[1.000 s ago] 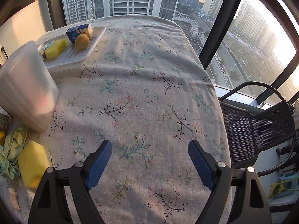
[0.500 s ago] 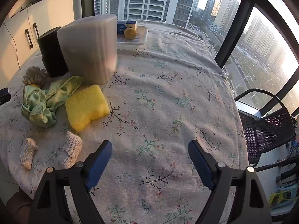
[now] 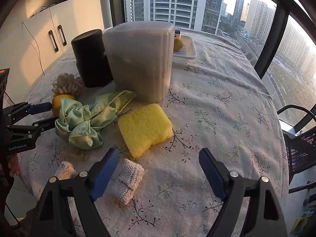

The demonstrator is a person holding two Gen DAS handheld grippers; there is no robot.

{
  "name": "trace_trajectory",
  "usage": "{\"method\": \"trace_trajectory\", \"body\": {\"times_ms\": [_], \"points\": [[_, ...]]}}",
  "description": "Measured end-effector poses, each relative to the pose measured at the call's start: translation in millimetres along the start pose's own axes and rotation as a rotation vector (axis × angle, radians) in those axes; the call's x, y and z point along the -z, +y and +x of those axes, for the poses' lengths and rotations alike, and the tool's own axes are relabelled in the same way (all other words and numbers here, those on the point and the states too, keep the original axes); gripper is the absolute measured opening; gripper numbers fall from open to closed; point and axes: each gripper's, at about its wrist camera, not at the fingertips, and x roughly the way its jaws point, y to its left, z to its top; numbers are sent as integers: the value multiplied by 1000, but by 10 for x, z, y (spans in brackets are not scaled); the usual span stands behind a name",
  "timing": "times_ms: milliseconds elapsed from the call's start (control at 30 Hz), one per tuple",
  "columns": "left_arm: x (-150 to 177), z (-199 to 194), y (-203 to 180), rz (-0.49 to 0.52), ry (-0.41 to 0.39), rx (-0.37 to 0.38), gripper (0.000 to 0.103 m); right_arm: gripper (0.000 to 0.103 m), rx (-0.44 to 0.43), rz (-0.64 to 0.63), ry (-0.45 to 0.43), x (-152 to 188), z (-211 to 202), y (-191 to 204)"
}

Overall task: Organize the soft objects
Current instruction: 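Move both tools back toward the loofah and remaining soft items, then grasp the yellow egg sponge with the left tool while the right tool grasps the yellow rectangular sponge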

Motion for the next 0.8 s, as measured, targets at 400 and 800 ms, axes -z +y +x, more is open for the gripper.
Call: {"method": "trace_trajectory", "body": {"times_ms": [400,800], "points": [[-180,232,229,-108,-18,-12,62,86,-27,15,30,-147,273,-50],[-177,258,262,-119,-28,-39,55,91,-89,11,27,-250,417,-51]]}}
